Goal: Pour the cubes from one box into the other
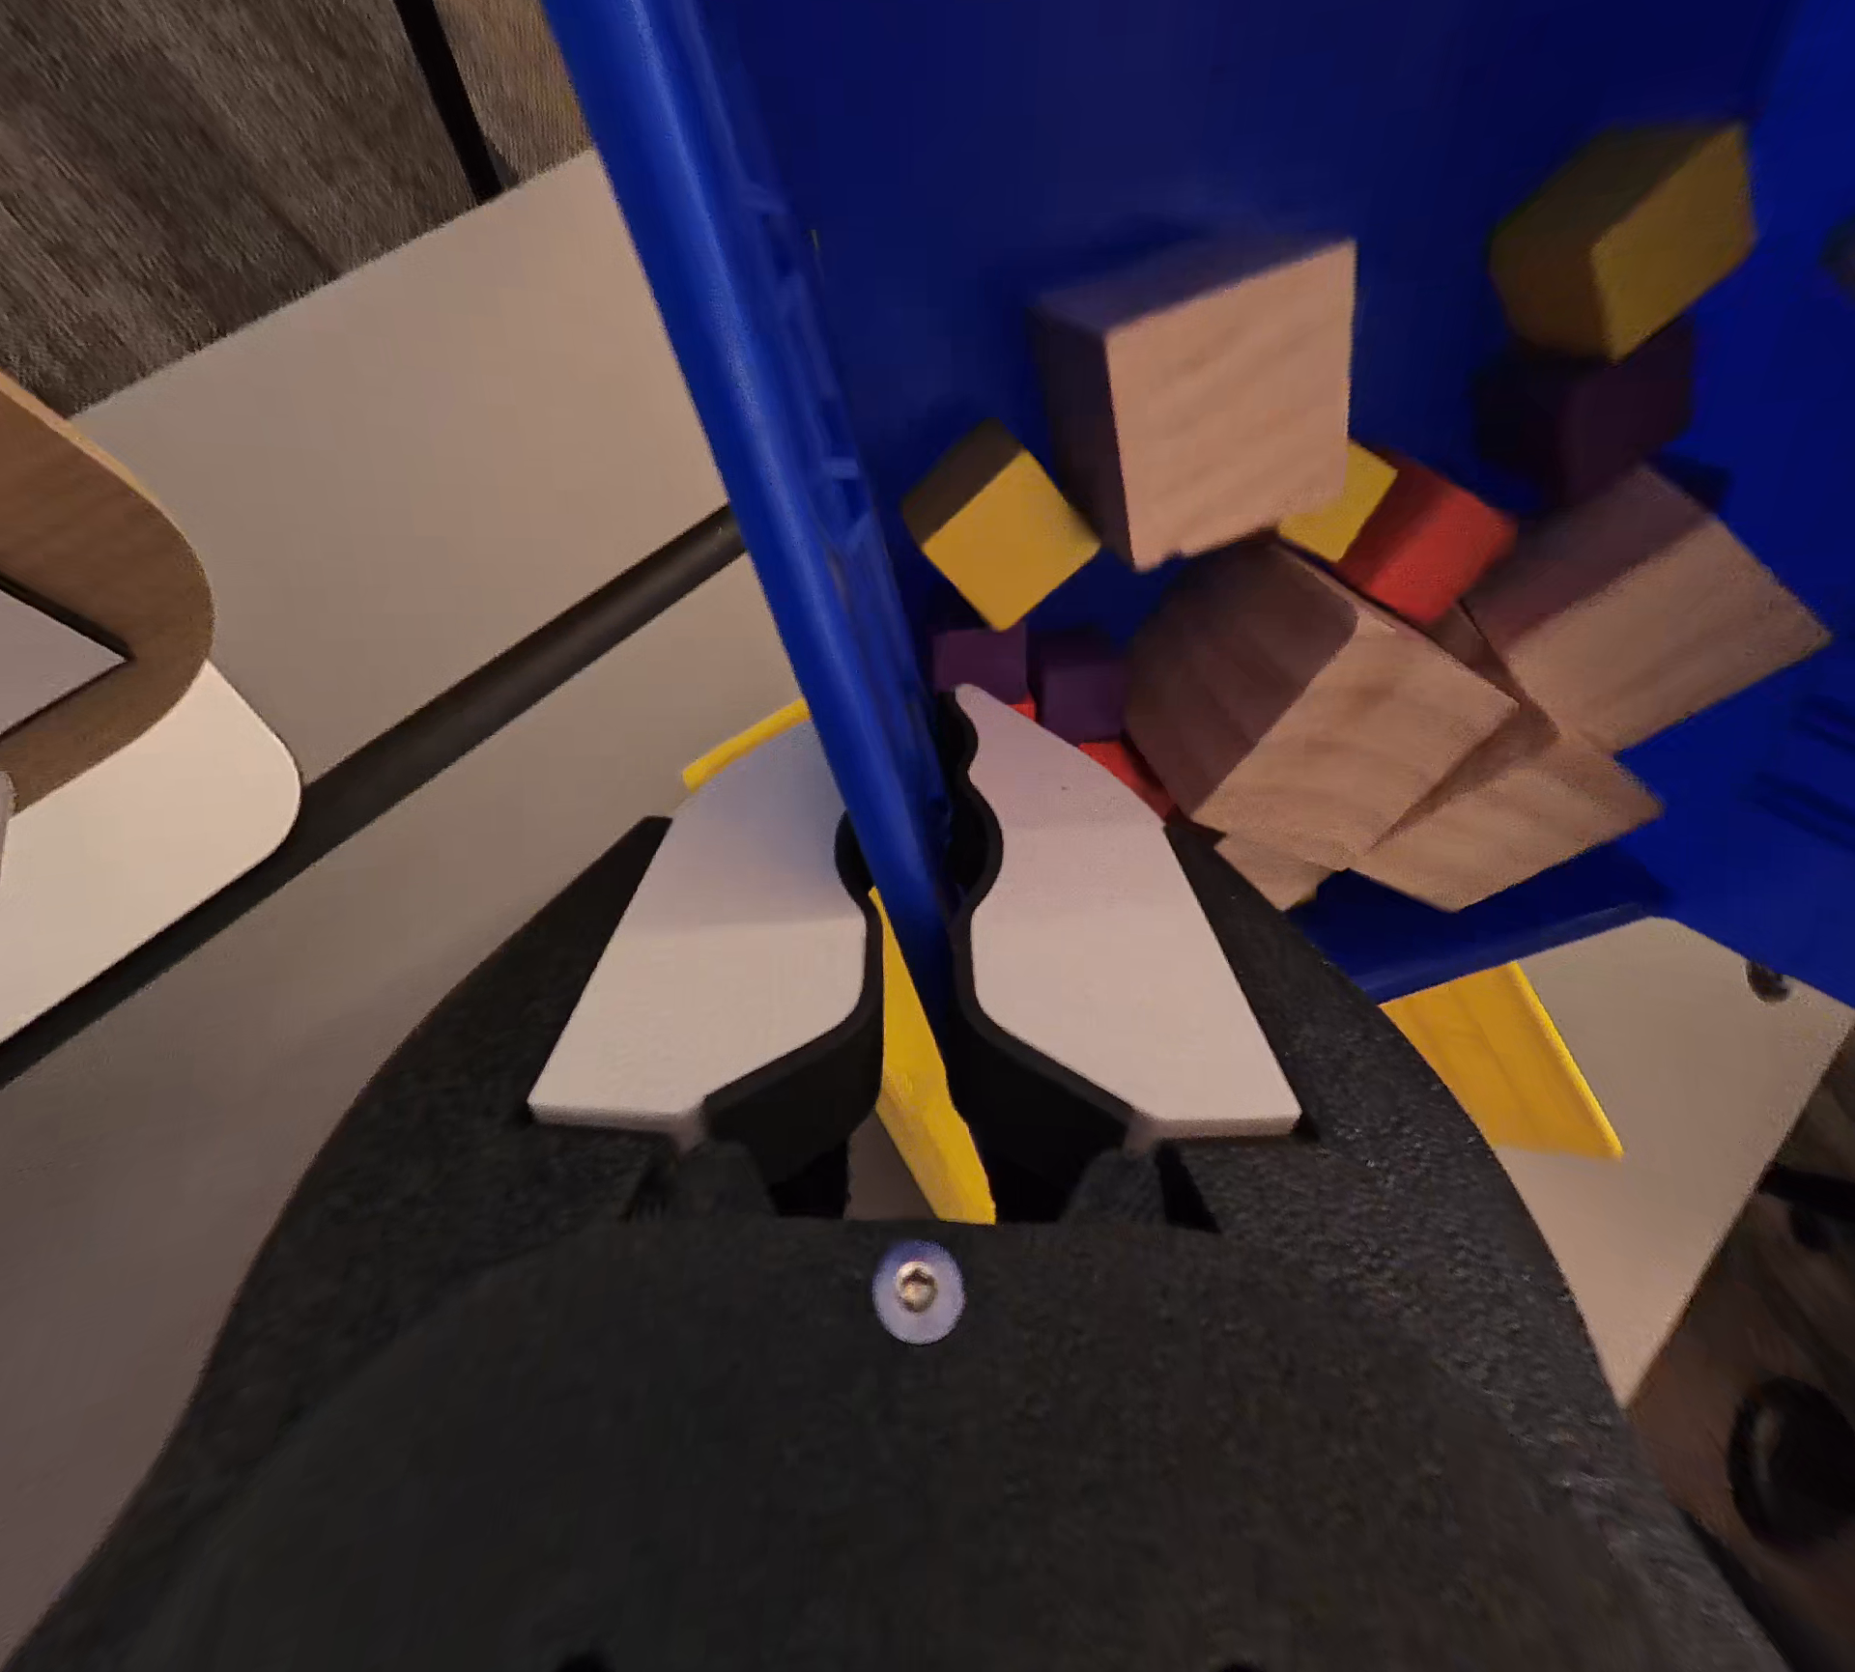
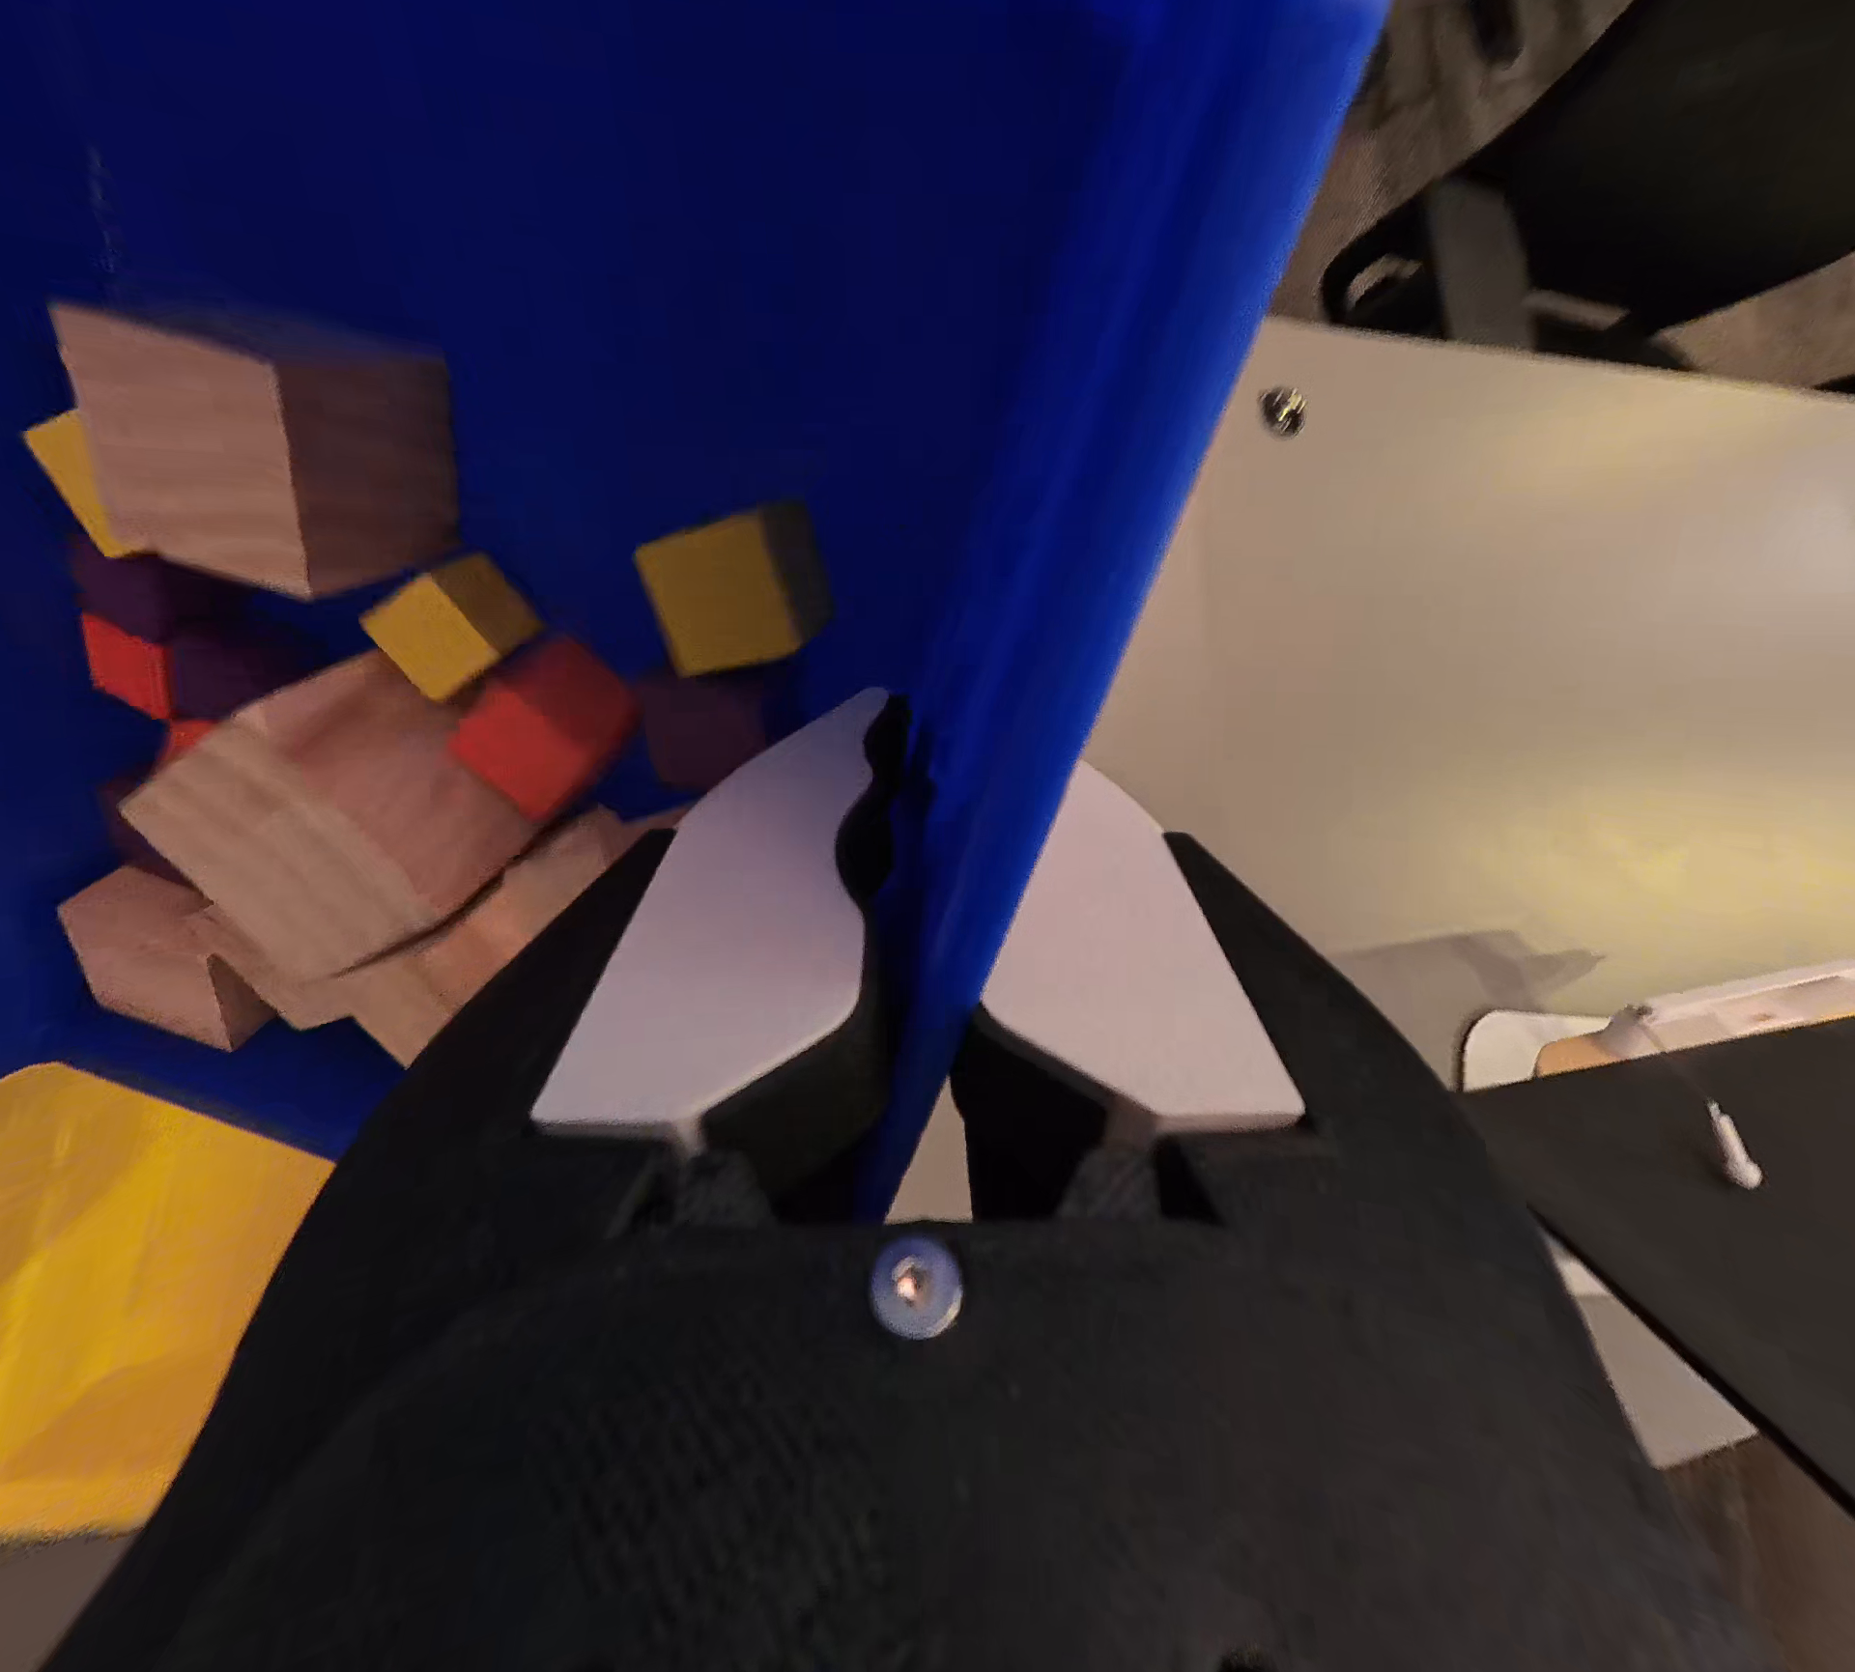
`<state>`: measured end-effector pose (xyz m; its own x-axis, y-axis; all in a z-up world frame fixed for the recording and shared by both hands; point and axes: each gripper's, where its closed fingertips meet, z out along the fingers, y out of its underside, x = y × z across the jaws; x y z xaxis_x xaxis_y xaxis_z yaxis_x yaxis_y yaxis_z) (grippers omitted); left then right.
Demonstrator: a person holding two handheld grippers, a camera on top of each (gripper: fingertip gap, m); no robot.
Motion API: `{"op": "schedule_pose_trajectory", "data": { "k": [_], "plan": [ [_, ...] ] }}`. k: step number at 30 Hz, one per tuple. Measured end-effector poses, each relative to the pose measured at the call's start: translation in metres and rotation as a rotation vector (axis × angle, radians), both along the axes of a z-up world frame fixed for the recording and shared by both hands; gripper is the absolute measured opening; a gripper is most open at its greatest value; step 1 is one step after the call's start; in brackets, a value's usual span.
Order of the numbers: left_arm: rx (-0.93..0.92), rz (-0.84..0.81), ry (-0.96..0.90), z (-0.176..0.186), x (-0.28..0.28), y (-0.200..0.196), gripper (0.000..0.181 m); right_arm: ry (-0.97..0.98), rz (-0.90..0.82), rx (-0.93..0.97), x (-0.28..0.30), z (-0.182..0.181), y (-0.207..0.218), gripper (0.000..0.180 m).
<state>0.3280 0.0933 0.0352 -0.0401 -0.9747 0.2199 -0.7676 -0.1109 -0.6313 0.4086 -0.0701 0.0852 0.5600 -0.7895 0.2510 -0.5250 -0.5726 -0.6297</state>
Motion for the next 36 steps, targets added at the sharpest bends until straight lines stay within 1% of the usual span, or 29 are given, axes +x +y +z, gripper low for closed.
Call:
{"op": "schedule_pose_trajectory", "data": {
  "k": [5,11,14,20,24,27,29,32,36],
  "plan": [
    [-0.028,0.023,-0.128,0.004,0.0,0.007,0.007,-0.2,0.025,0.014,-0.004,0.018,0.009,0.007],
    [0.017,0.02,-0.183,-0.001,-0.009,0.01,0.007,-0.271,0.05,0.028,-0.013,0.015,0.014,0.007],
    [0.032,0.009,-0.243,0.006,-0.012,0.007,0.007,-0.326,0.057,0.056,-0.02,0.019,0.01,0.008],
    [0.09,-0.028,-0.362,0.026,-0.025,-0.011,0.008,-0.451,0.033,0.121,-0.041,0.04,-0.011,0.006],
    [0.083,-0.029,-0.379,0.026,-0.039,-0.016,0.008,-0.489,0.028,0.104,-0.059,0.045,-0.017,0.006],
    [0.086,-0.029,-0.388,0.02,-0.047,-0.019,0.008,-0.495,0.026,0.116,-0.068,0.037,-0.021,0.006],
    [0.113,-0.028,-0.374,0.011,-0.05,-0.017,0.008,-0.472,0.047,0.093,-0.07,0.032,-0.018,0.008],
    [0.063,-0.062,-0.326,0.003,-0.044,-0.018,0.008,-0.485,0.037,0.021,-0.069,0.032,-0.017,0.008],
    [0.033,-0.102,-0.334,0.001,-0.033,-0.016,0.008,-0.522,0.022,0.009,-0.065,0.035,-0.015,0.008]
  ]
}}
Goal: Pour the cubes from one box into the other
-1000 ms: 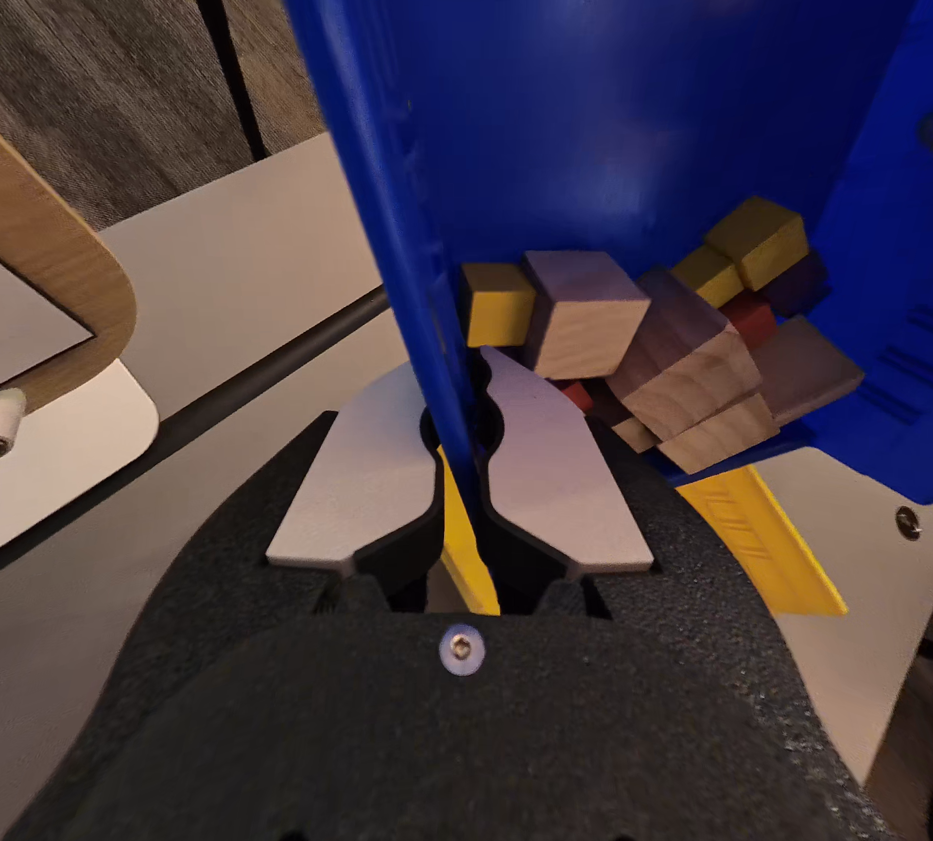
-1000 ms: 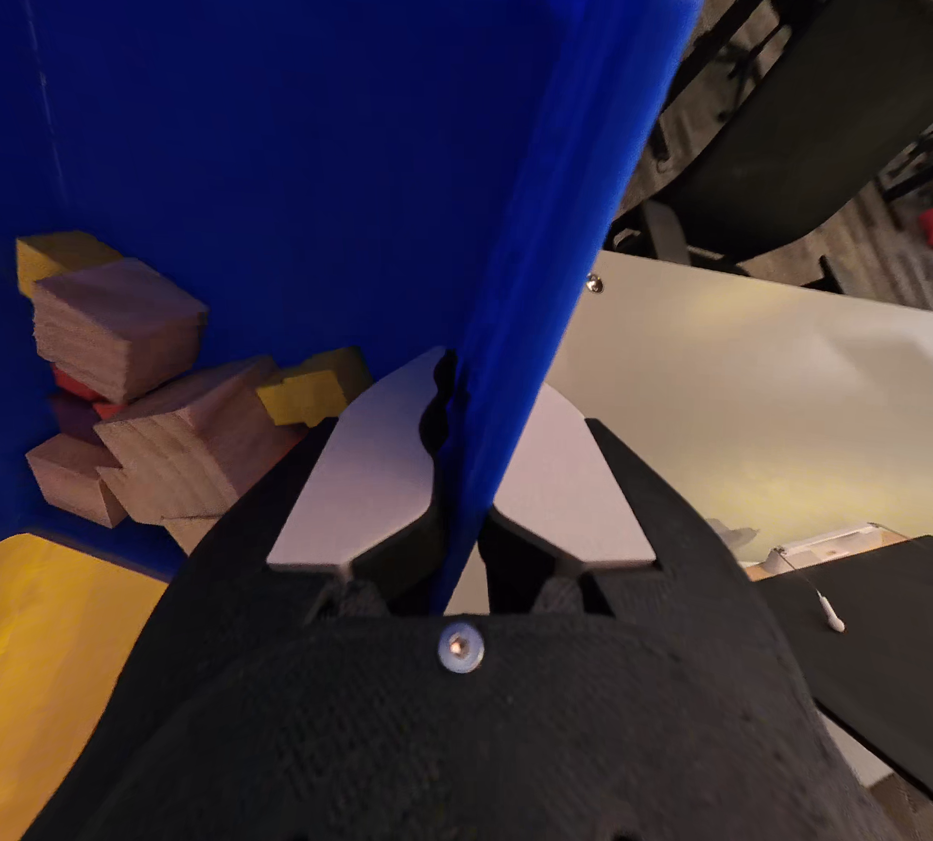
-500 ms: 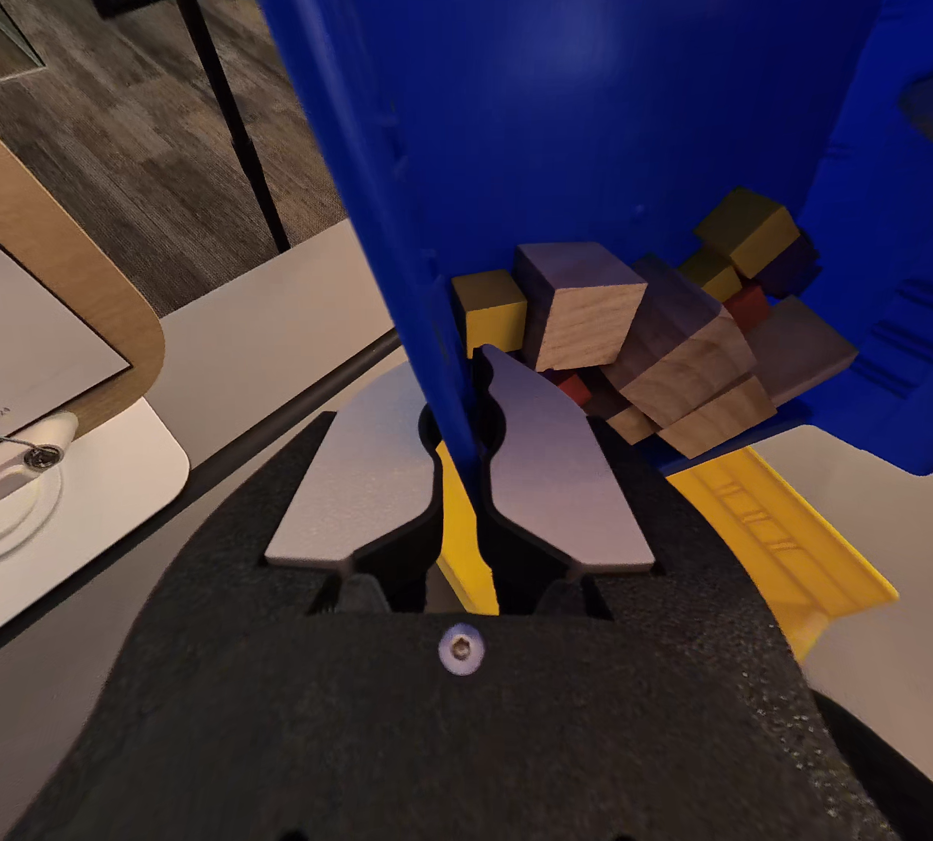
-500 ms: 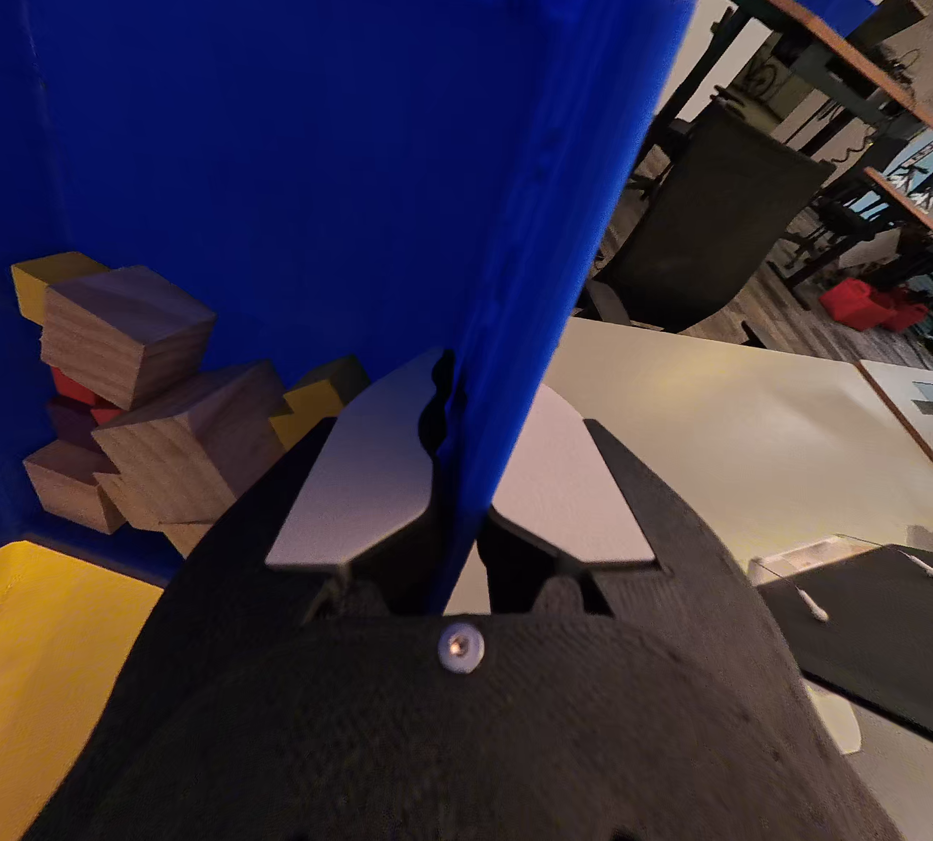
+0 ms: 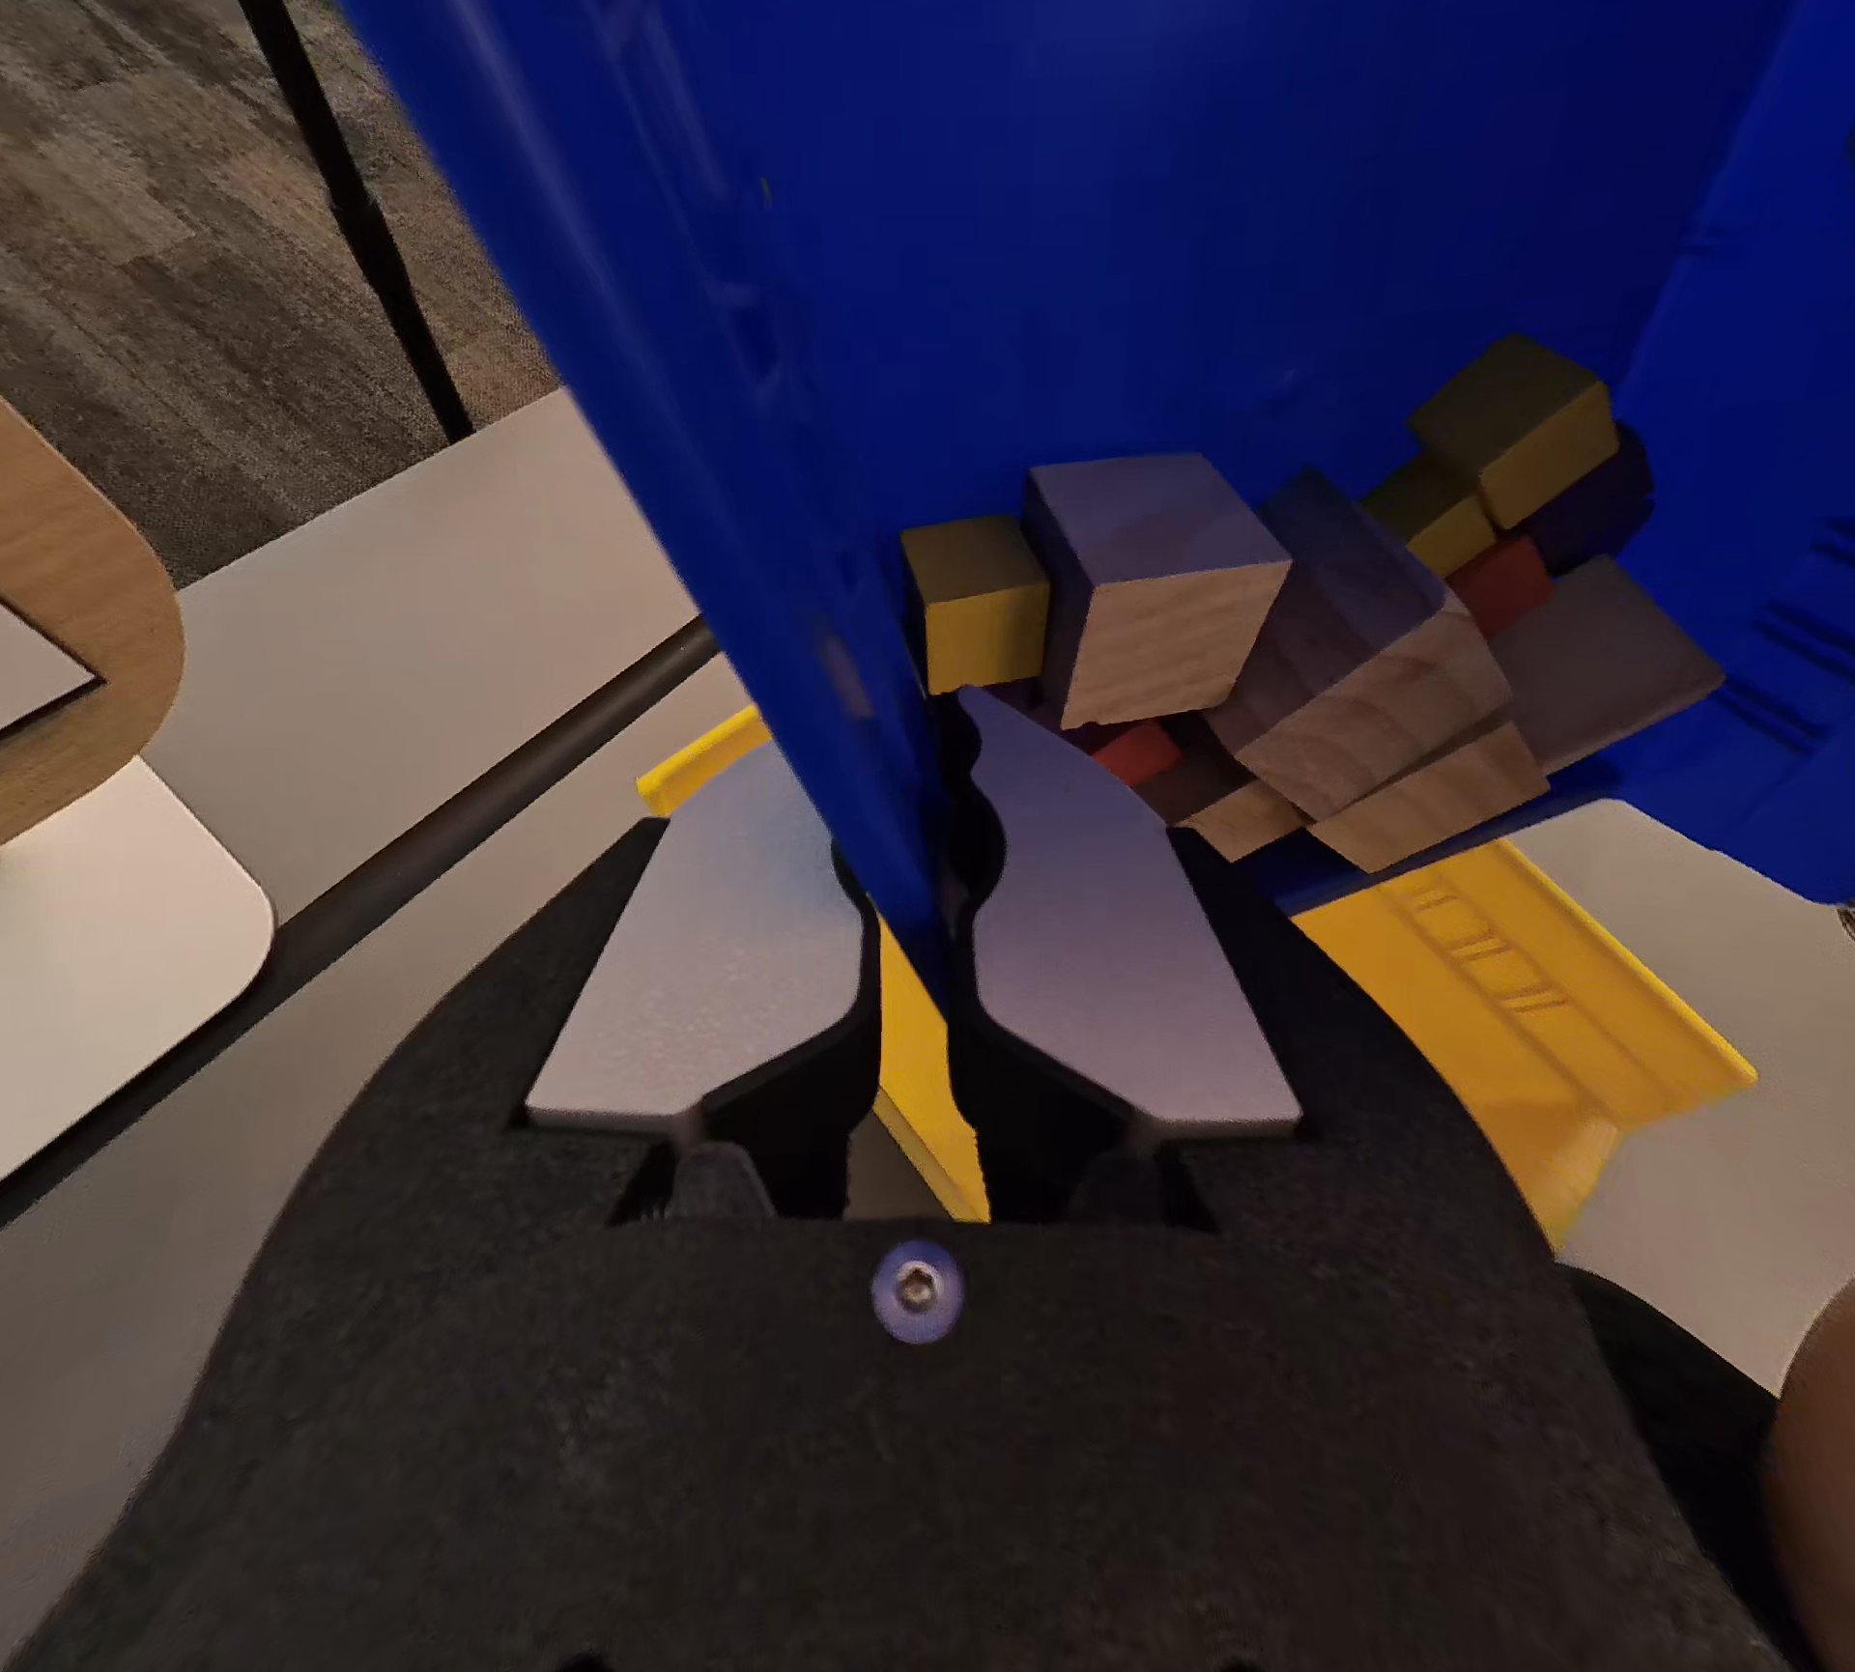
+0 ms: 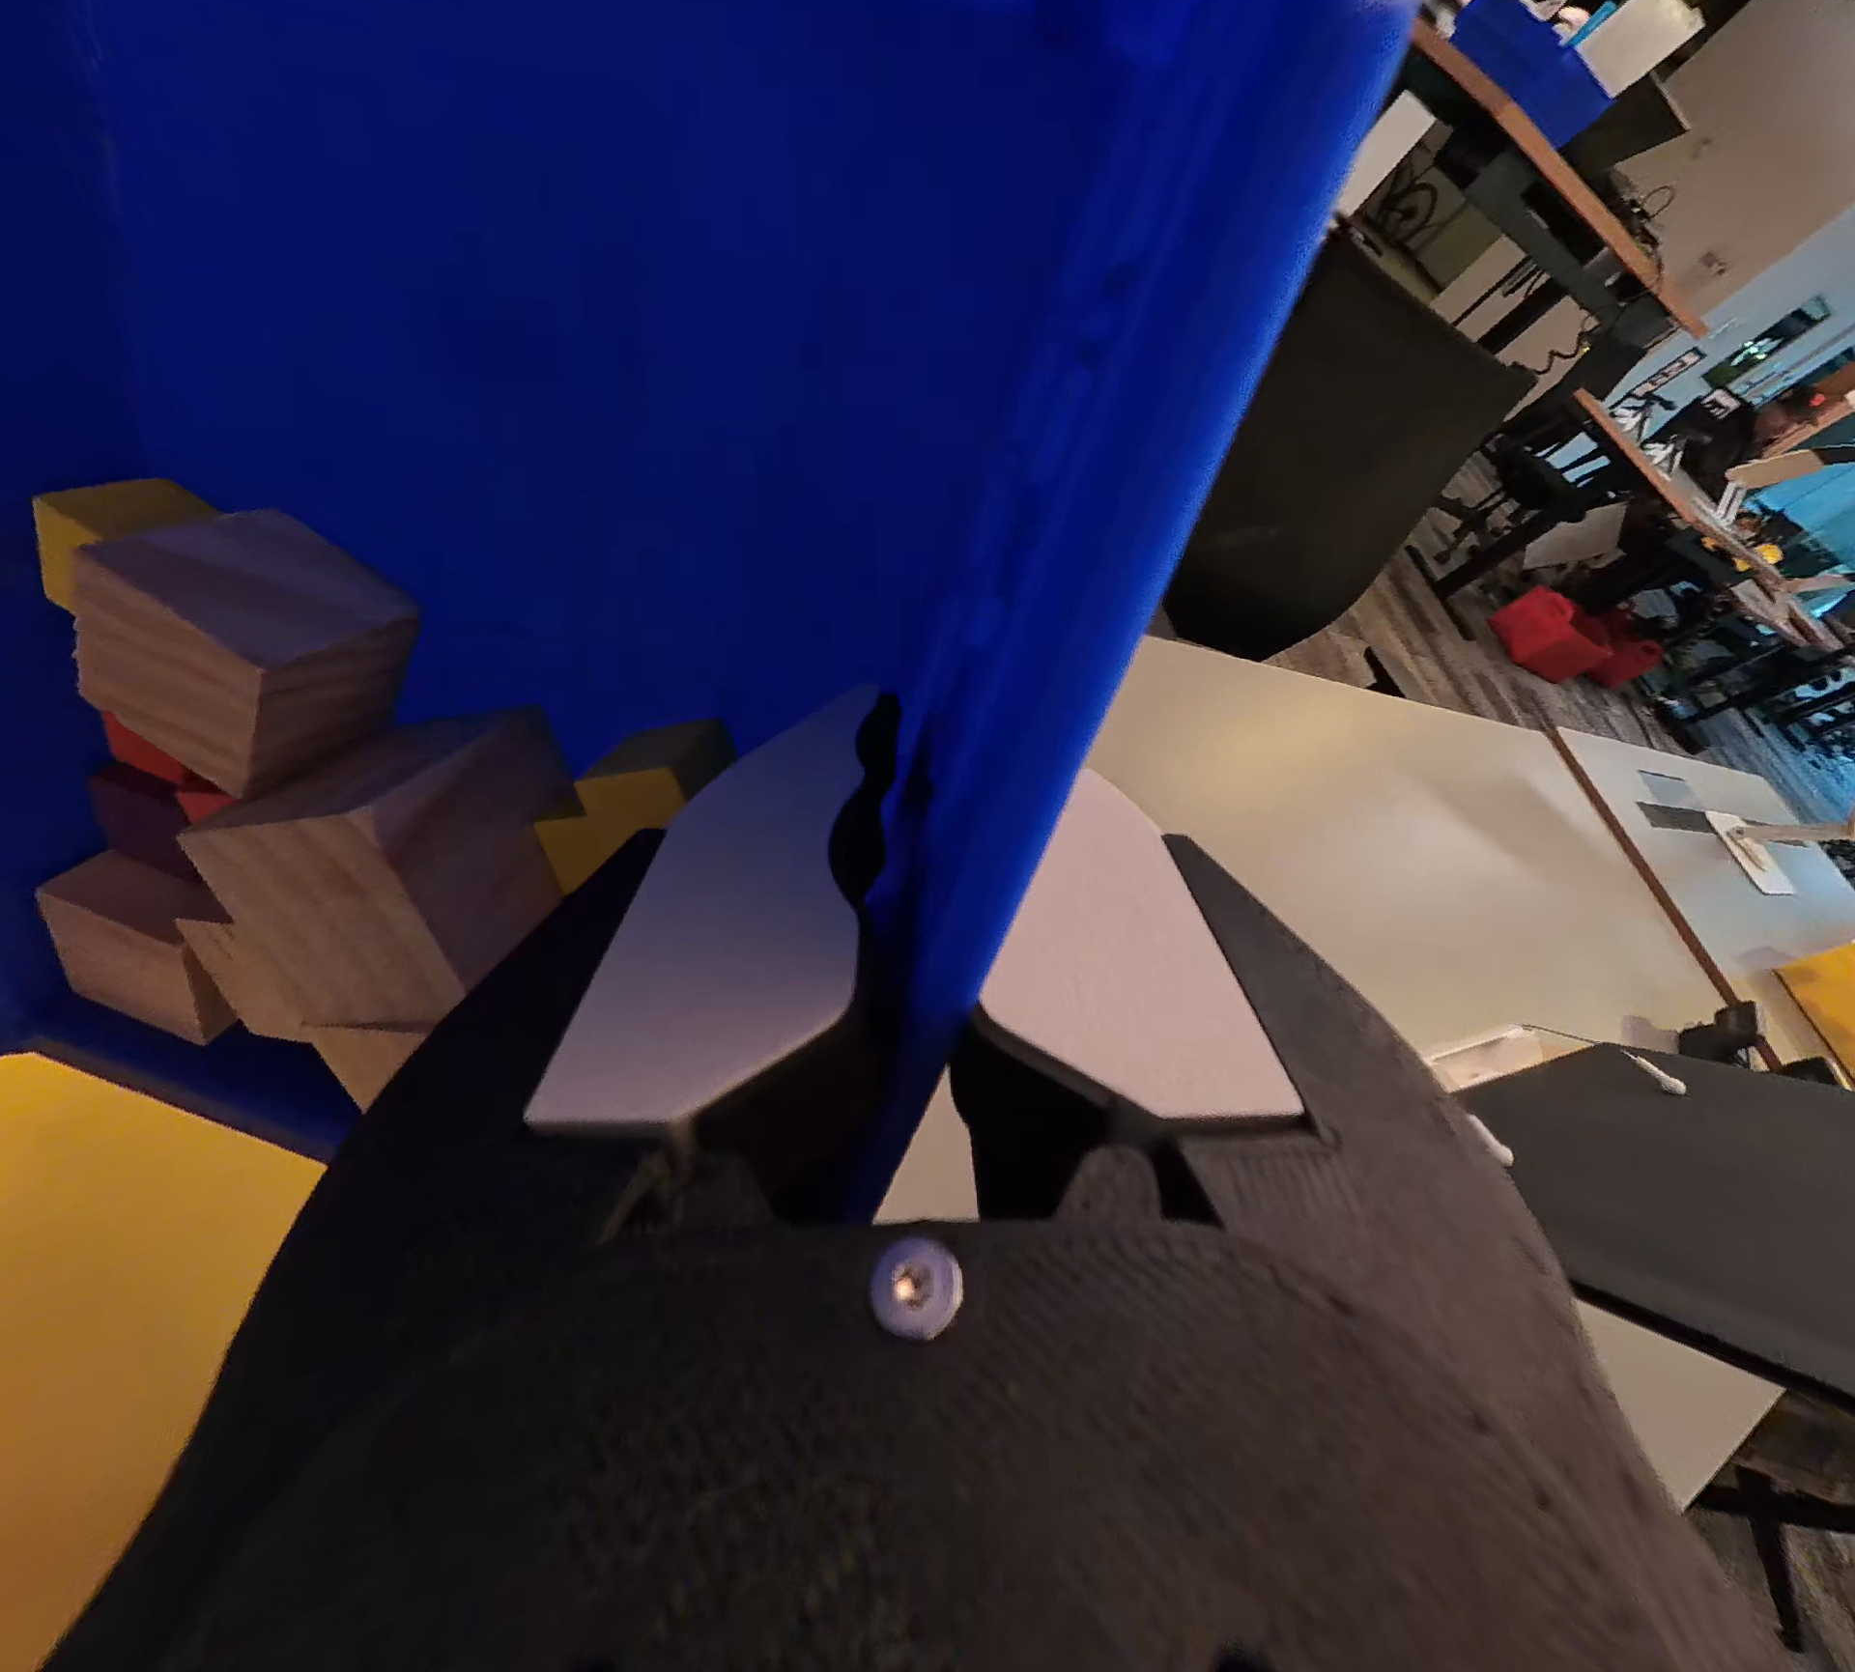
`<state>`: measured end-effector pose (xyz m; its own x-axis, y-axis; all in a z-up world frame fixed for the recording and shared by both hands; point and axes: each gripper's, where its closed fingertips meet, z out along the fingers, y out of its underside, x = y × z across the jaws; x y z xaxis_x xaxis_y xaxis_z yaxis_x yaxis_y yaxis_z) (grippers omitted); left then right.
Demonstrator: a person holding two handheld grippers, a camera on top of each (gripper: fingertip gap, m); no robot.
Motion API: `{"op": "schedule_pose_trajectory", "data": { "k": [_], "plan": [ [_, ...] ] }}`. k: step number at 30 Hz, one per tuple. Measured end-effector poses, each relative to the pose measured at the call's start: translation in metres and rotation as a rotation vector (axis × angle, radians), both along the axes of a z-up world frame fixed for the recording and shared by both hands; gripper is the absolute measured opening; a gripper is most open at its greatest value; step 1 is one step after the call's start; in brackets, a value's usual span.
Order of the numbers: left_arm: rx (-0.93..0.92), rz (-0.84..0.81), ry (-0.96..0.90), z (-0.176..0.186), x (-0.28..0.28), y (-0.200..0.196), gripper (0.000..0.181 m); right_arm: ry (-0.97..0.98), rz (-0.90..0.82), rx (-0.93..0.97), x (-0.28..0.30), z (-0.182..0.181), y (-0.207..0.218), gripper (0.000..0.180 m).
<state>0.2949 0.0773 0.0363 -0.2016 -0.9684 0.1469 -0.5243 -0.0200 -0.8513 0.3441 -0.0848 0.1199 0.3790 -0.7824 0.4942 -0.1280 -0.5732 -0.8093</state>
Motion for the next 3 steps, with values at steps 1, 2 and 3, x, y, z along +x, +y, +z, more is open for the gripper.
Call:
{"op": "schedule_pose_trajectory", "data": {
  "k": [1,2,3],
  "plan": [
    [0.002,-0.002,-0.01,-0.0009,0.0023,0.0009,0.008,-0.011,0.0,-0.004,0.0015,-0.0001,0.001,0.008],
    [0.001,0.0,-0.029,-0.0009,0.0046,0.0018,0.008,-0.022,-0.001,-0.001,0.0028,0.0004,0.0019,0.008],
    [-0.002,0.003,-0.049,-0.0003,0.0066,0.0025,0.008,-0.035,-0.005,0.002,0.0036,0.0014,0.0027,0.008]
  ]
}}
